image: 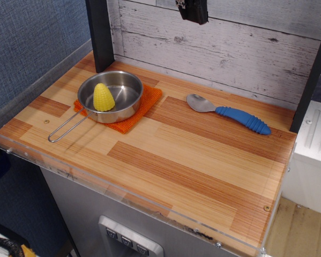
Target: Move blue spoon to the top table
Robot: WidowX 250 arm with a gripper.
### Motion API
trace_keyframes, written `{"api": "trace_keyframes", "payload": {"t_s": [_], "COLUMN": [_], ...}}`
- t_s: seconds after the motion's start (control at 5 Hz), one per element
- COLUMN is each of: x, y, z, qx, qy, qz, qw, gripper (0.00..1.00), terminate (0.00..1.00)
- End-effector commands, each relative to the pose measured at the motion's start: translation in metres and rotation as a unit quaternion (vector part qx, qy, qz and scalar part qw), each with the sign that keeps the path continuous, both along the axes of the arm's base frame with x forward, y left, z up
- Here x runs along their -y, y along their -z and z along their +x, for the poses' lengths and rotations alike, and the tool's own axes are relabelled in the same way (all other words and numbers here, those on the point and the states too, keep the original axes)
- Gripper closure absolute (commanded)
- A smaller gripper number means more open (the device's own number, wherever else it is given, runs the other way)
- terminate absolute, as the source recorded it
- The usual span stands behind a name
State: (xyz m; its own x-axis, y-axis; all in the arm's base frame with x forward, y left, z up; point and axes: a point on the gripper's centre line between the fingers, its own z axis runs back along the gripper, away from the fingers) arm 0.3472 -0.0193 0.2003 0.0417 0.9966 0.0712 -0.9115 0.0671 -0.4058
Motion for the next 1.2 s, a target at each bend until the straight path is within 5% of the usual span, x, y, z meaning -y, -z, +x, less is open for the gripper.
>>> {"api": "trace_keyframes", "payload": {"t_s": [0.0,0.8,1.0], "x": [-0.002,0.001,0.001], "y": [-0.009,0.022,0.022], "z": [-0.008,-0.005,-0.005], "qx": [0.017,-0.019,-0.019], "qy": [0.000,-0.012,-0.012], "qz": [0.000,-0.035,-0.035], "qw": [0.9999,0.9992,0.9992], "gripper": [0.00,0.00,0.00], "terminate": [0.00,0.00,1.00]}}
